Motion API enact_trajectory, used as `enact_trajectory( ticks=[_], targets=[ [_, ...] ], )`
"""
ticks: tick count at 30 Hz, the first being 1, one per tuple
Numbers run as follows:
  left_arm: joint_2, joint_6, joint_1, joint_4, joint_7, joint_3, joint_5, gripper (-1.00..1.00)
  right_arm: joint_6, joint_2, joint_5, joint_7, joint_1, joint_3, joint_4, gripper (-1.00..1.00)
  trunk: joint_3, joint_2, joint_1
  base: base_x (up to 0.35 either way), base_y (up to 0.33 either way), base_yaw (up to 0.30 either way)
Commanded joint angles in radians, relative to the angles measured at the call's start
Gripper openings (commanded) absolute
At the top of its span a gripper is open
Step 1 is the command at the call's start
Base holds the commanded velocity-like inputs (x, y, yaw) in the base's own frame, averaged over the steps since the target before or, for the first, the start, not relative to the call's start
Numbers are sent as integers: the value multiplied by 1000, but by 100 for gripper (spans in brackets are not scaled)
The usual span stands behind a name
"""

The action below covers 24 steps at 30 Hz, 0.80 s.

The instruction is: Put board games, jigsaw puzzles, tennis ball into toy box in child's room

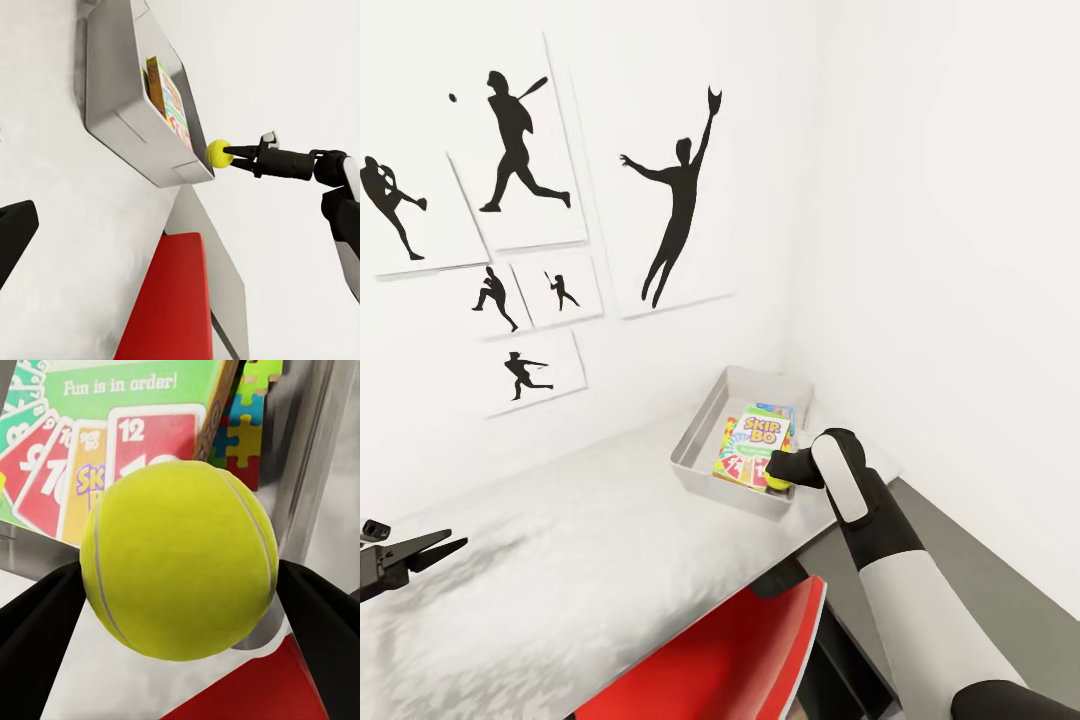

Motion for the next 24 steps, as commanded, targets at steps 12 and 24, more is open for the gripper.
enact_trajectory(
  ticks=[12, 24],
  targets=[
    [2, 11, -2, 0, -4, -8, 7, 100, 2, -1, -12, -9, -1, 0, -1, 100, -2, -2, 1, 0, 0, 0],
    [2, 11, -2, 0, -4, -8, 7, 100, 2, -2, -14, -9, -1, 0, -1, 100, -2, -2, 1, 0, 0, 0]
  ],
)
